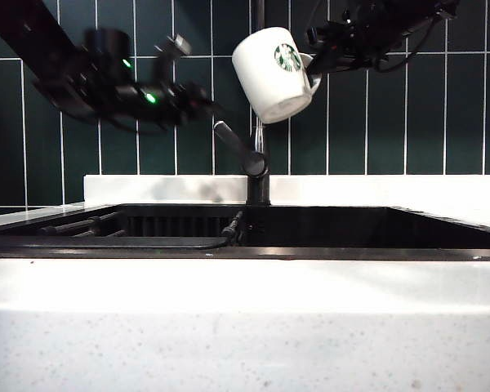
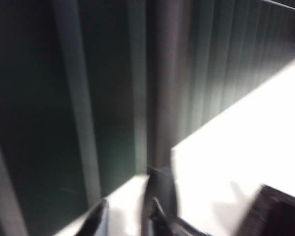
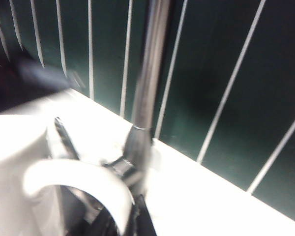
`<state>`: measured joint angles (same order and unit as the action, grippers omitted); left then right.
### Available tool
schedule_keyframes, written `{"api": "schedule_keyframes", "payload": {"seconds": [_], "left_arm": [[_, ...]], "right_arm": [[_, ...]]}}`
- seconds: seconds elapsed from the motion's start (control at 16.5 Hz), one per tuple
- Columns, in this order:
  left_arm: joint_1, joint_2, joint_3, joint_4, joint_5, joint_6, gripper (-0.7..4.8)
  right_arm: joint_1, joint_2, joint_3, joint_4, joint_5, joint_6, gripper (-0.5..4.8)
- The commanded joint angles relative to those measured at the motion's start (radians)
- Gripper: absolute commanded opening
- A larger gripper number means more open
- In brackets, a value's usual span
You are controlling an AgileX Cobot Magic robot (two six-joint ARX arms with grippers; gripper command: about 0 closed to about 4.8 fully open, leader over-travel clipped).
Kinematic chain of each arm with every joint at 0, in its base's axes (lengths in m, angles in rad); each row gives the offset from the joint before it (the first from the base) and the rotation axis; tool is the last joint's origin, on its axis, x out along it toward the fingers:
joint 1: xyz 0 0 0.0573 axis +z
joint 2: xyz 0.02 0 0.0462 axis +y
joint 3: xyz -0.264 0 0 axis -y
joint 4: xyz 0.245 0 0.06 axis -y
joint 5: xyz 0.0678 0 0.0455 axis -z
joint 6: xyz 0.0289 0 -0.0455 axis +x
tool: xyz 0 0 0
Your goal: Pick up the mug next to the sink, go to the faucet to get some water, pour the water into the sink, and finally put the mug back to its place.
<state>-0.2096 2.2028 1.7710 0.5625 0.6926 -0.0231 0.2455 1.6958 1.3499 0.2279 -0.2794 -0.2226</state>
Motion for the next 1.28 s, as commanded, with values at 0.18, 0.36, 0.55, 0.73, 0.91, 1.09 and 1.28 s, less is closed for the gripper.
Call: {"api": "schedule_keyframes", "payload": {"seconds": [0.18, 0.36, 0.55, 0.73, 0.91, 1.09, 1.28], "left_arm": [[0.03, -0.173, 0.005, 0.005, -0.021, -0.048, 0.15], [0.071, -0.27, 0.005, -0.177, -0.022, -0.146, -0.05], [0.105, -0.354, 0.001, -0.442, -0.026, -0.07, -0.06], [0.105, -0.435, 0.001, -0.687, -0.054, 0.095, -0.06], [0.105, -0.504, -0.021, -0.78, -0.115, 0.145, -0.06], [0.118, -0.607, -0.17, -0.778, -0.181, 0.142, -0.06], [0.117, -0.737, -0.401, -0.73, -0.203, 0.109, -0.06]], "right_arm": [[-0.011, -0.02, 0.015, 0.097, 0.043, -0.123, -0.02], [-0.011, -0.023, 0.015, 0.069, 0.076, -0.263, -0.01], [-0.014, -0.031, 0.015, 0.027, 0.13, -0.405, -0.01], [-0.024, -0.045, 0.015, 0.0, 0.165, -0.492, -0.01], [-0.023, -0.057, 0.015, -0.051, 0.214, -0.642, -0.01], [-0.022, -0.071, 0.015, -0.135, 0.241, -0.84, -0.01], [-0.022, -0.105, 0.015, -0.201, 0.274, -1.018, -0.01]]}}
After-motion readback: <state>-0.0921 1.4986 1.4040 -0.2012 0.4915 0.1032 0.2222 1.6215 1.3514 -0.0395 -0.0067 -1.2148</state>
